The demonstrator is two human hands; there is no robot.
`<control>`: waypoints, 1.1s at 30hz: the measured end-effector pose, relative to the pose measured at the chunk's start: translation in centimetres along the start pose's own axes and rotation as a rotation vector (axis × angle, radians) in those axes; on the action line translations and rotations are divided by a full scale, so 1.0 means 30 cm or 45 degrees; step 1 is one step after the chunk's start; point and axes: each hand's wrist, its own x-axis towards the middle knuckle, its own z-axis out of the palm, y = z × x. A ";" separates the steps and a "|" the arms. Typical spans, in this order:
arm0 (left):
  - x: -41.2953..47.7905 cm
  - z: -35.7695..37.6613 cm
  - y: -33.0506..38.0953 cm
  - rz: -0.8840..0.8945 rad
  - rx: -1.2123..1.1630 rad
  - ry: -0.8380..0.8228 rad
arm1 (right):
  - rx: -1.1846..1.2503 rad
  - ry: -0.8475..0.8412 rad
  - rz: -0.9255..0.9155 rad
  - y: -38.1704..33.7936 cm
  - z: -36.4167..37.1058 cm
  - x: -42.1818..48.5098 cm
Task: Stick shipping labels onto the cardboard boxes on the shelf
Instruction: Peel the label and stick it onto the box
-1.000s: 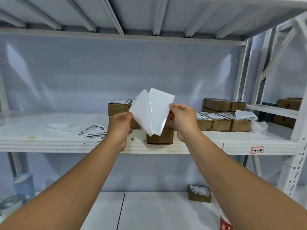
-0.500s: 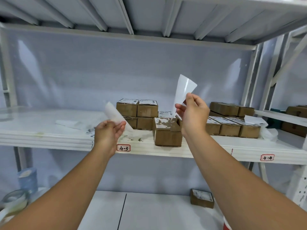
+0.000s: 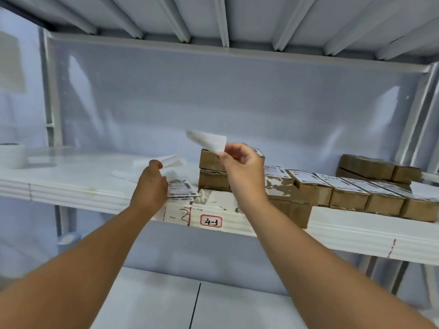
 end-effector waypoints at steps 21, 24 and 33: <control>0.056 0.061 -0.064 -0.002 0.361 0.094 | -0.358 -0.009 -0.077 0.229 0.119 0.013; 0.051 0.058 -0.070 0.040 0.220 0.141 | -0.353 -0.019 -0.081 0.207 0.085 0.004; -0.005 0.014 0.090 0.158 -0.407 0.243 | -0.223 -0.140 -0.036 0.039 -0.060 0.009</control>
